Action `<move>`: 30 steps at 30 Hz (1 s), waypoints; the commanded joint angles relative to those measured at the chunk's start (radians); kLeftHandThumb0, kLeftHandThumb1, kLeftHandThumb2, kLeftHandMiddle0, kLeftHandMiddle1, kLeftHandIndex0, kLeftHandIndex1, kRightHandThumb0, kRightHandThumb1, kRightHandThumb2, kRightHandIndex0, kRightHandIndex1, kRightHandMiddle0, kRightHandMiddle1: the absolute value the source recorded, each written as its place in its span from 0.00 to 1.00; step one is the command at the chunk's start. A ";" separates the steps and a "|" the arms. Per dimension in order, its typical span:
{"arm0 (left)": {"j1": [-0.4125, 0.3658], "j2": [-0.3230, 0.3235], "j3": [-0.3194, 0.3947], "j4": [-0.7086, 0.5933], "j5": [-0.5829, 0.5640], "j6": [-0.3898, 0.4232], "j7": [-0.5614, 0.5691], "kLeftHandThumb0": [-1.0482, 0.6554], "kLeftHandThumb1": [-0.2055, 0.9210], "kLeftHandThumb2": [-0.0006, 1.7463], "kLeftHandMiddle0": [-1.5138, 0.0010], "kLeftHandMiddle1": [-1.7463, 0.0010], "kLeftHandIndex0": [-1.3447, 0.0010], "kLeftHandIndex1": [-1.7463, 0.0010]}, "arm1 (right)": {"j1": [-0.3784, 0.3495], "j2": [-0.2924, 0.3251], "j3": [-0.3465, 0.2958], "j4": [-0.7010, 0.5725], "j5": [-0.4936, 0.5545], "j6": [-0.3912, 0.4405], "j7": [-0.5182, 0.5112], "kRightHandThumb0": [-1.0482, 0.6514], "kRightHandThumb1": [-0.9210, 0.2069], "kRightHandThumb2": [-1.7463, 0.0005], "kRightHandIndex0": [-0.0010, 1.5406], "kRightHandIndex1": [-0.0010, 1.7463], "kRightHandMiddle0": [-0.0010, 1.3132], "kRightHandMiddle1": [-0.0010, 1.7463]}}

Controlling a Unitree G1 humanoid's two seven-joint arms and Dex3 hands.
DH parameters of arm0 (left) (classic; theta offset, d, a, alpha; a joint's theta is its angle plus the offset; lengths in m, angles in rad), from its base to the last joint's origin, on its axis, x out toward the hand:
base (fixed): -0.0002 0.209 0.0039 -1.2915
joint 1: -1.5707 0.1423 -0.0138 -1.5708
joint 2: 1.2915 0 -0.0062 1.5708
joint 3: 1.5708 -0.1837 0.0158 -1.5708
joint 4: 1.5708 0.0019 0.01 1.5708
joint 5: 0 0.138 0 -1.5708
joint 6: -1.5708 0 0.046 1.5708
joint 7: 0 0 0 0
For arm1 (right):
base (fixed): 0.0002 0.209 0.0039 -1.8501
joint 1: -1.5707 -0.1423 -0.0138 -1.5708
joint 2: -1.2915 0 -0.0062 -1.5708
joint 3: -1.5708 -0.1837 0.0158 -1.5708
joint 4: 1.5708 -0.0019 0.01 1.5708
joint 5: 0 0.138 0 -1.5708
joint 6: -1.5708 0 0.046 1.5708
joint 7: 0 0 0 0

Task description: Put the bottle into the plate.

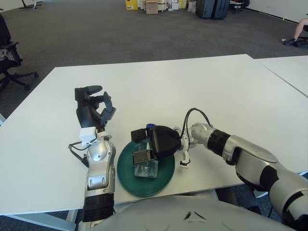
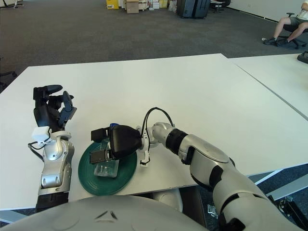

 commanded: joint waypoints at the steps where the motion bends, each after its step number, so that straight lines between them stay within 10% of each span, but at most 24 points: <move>1: -0.023 -0.020 0.002 -0.002 0.007 -0.008 0.005 0.39 0.85 0.44 0.75 0.07 0.77 0.00 | -0.033 0.004 0.014 0.025 -0.011 0.025 -0.030 0.35 0.45 0.32 0.56 1.00 0.41 1.00; 30: -0.022 -0.021 0.004 0.001 0.000 -0.018 0.004 0.39 0.85 0.43 0.76 0.07 0.77 0.00 | -0.061 0.028 0.085 0.079 -0.016 0.062 -0.053 0.35 0.46 0.32 0.50 1.00 0.41 1.00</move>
